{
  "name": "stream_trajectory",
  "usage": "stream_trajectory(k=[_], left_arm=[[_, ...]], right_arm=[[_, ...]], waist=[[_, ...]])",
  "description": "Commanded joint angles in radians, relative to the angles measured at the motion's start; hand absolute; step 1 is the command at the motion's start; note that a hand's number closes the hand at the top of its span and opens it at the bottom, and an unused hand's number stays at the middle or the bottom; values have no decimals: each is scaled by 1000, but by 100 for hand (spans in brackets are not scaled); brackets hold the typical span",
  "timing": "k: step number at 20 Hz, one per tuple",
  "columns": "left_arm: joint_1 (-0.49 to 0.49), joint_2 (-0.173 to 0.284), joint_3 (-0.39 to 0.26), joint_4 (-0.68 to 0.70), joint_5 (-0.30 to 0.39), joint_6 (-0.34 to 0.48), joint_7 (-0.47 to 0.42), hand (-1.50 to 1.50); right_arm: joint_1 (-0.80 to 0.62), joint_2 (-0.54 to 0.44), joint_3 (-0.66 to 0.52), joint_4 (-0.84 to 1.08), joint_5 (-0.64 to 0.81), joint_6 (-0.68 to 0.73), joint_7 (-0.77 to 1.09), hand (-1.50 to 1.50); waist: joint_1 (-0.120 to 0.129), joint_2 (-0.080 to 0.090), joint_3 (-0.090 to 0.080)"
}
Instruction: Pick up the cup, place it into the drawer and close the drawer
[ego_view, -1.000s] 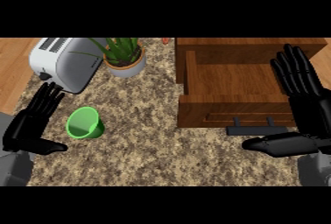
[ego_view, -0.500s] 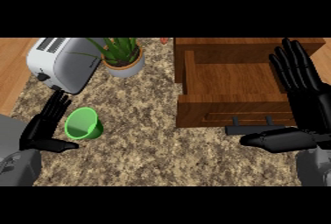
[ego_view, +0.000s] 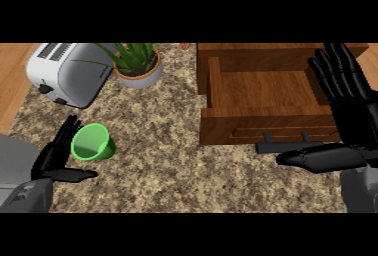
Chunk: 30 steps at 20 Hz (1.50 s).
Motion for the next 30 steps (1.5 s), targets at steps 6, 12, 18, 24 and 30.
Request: stream_trajectory(k=[6,12,18,24,30], left_arm=[[-48,-33,1,78,-17,-40,-137,-150],[-42,-14,0,98,-30,-43,-184,-150],[-60,-41,-9,108,-41,-58,-195,-150],[-71,-87,-12,104,-28,-158,-187,-150],[-66,-87,-6,21,-30,-28,-303,150]], right_arm=[[22,3,-7,16,-5,21,-49,-150],[-30,-21,-17,-15,-34,16,58,-150],[-20,-13,-17,0,-18,18,6,-150],[-42,-30,-44,41,-35,27,10,-150],[-18,-9,-22,29,2,5,-5,-150]], waist=[[-10,5,-1],[-15,5,-2],[-15,6,-2],[-14,5,-2],[-13,6,-2]])
